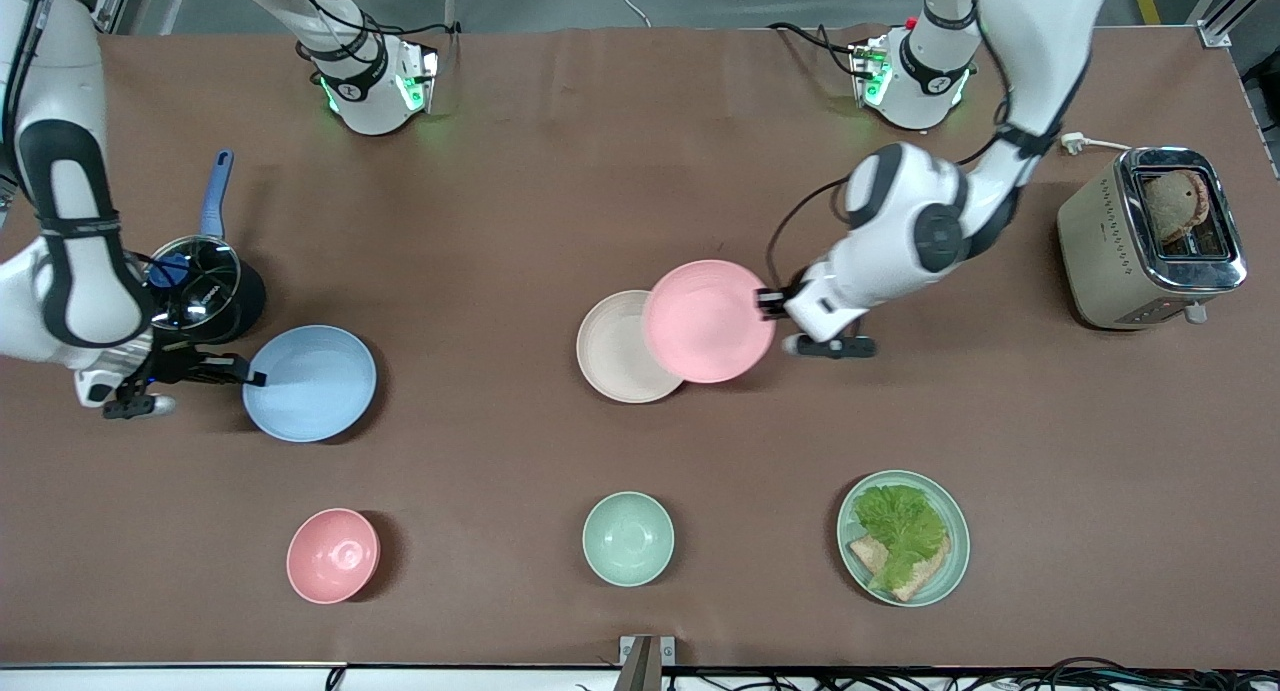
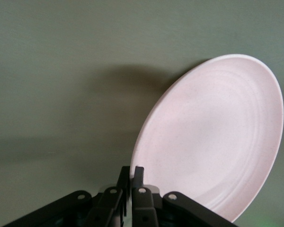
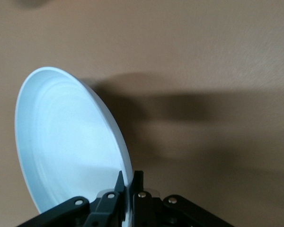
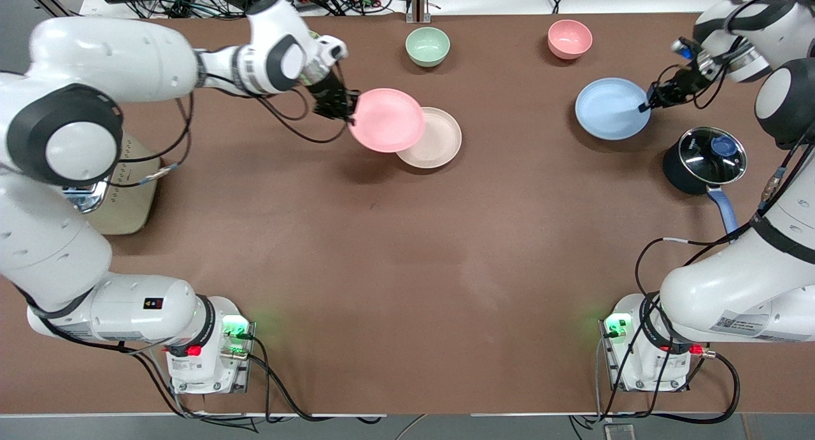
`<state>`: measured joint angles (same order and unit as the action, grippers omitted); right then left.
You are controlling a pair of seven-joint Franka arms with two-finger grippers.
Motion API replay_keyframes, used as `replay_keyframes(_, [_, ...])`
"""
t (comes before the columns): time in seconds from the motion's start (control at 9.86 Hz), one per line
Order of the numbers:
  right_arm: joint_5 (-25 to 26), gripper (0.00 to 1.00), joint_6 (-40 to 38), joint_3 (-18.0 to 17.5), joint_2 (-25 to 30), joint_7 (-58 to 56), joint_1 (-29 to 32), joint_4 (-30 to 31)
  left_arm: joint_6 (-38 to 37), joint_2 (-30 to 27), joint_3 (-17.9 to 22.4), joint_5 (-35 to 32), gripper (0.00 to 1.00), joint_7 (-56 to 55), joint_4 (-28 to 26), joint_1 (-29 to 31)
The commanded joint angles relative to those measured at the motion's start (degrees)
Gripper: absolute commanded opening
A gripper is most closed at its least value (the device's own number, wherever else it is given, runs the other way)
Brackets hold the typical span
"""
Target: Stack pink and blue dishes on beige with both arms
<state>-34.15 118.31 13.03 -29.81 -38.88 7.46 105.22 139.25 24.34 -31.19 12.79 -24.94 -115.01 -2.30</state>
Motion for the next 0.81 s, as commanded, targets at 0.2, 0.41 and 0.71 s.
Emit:
replay_keyframes(0.2, [7.87, 0.01, -18.9, 0.6, 1.06, 21.79, -2.96, -15.13, 1.55, 20.46, -6.69, -26.08, 0.02, -29.75, 14.63, -2.0])
replay_keyframes(0.41, [8.04, 0.01, -19.08, -1.76, 3.16, 29.35, -4.99, -14.52, 1.55, 20.4, -7.92, -29.92, 0.07, -33.93, 12.98, -2.19])
replay_keyframes(0.71, [9.36, 0.01, -18.21, -12.99, 5.63, 45.95, -5.0, -13.55, -1.59, 17.86, -8.28, -30.28, 0.78, -35.0, 10.42, -2.1])
